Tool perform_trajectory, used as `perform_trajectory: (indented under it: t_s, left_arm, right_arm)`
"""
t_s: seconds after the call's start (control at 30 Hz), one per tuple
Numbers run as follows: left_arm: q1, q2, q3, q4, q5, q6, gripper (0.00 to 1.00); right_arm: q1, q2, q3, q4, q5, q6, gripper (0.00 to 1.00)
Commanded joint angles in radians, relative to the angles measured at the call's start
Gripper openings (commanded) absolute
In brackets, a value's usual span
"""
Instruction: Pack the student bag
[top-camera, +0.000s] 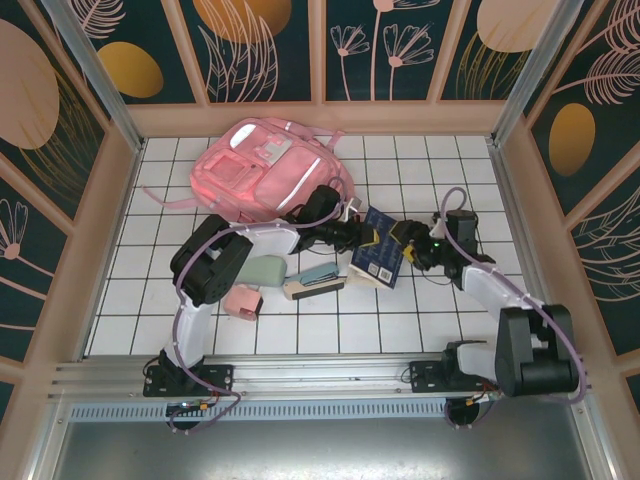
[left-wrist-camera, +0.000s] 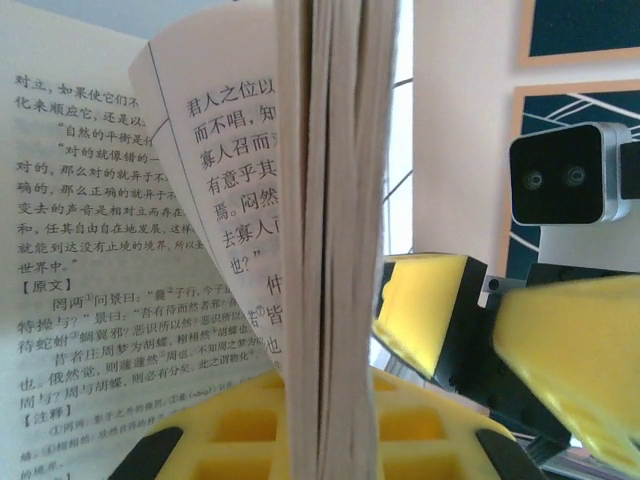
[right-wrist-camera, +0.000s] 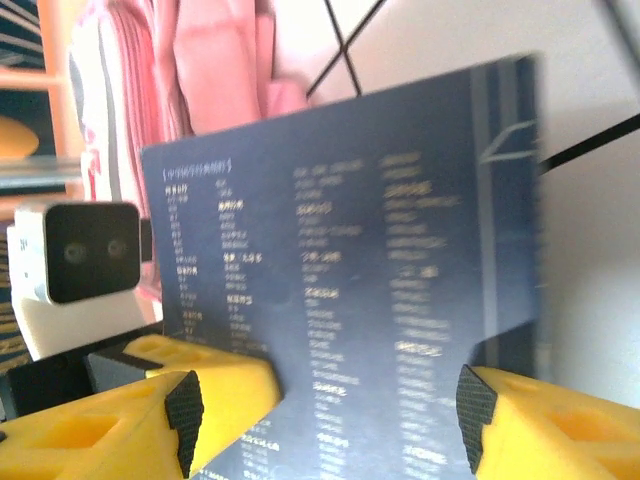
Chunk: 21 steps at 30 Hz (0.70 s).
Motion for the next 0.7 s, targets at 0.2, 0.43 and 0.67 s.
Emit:
perform_trajectory:
  t_s: [0.2,0.43,0.67]
  left_arm:
    - [0.008,-0.104,0.013,0.060,0.040,-0.040,0.00]
    - [0.008,-0.139,0.009,0.098,0.052,-0.075,0.00]
    - [0.008,-0.135,-0.001,0.098,0.049,-0.084,0.00]
  right_arm:
    - [-0.076,-0.170,-0.043,-0.049,-0.060,-0.032,0.80]
    - [-0.087,-0.138,-0.157,0.316,-0.249,0.217,0.77]
    - [-0.081,-0.184,-0.149,0.356,-0.239,0.262,0.37]
